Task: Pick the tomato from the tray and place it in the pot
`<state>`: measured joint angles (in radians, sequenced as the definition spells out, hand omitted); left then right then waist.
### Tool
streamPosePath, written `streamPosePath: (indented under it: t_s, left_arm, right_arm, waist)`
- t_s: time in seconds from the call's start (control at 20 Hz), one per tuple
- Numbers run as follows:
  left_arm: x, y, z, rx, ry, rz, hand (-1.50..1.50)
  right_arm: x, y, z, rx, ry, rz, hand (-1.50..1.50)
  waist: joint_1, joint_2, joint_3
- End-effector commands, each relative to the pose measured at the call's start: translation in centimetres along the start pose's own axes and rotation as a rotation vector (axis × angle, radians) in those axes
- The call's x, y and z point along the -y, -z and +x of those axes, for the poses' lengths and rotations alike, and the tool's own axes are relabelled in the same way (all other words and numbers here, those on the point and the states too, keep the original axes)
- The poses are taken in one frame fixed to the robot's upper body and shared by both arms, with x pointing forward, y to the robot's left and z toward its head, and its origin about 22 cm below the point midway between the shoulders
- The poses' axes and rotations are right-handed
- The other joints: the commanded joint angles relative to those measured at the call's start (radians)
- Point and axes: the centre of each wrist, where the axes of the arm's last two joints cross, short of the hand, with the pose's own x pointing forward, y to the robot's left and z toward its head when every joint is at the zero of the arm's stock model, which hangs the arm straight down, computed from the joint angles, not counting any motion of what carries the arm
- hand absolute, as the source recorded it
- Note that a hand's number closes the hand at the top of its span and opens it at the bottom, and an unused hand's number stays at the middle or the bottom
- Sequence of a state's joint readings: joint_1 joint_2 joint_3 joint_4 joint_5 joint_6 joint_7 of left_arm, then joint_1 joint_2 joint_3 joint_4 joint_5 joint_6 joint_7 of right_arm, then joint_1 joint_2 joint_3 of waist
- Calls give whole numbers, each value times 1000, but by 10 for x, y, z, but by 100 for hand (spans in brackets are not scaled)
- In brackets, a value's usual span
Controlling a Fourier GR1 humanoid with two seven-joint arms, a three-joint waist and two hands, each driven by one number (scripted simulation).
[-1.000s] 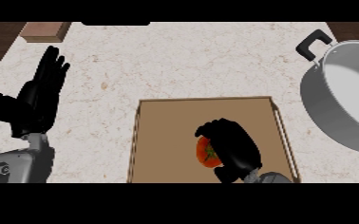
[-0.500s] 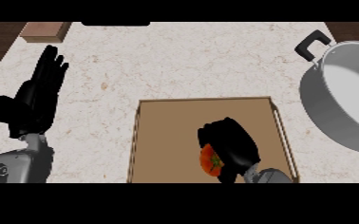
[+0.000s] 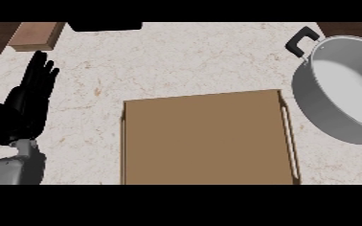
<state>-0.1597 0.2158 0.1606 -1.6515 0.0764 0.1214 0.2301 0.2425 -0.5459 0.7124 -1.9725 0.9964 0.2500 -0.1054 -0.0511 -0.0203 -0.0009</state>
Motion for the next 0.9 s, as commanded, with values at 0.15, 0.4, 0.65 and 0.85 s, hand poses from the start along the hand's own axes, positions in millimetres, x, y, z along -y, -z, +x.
streamPosePath:
  t_s: [0.15,0.4,0.65,0.85]
  left_arm:
    - [-14,-4,0,-1,-7,38,0]
    - [-9,-2,3,1,-14,35,0]
    - [-17,-6,4,0,-8,20,0]
    - [-9,1,2,6,-9,3,0]
  right_arm:
    - [21,-90,17,105,72,-123,150]
    - [47,-105,19,55,204,-481,150]
    - [62,-123,14,-9,215,-722,150]
    - [76,-141,-11,-61,206,-804,150]
  waist:
    - [-28,4,2]
    - [-36,10,4]
    - [-24,8,2]
    - [-10,17,2]
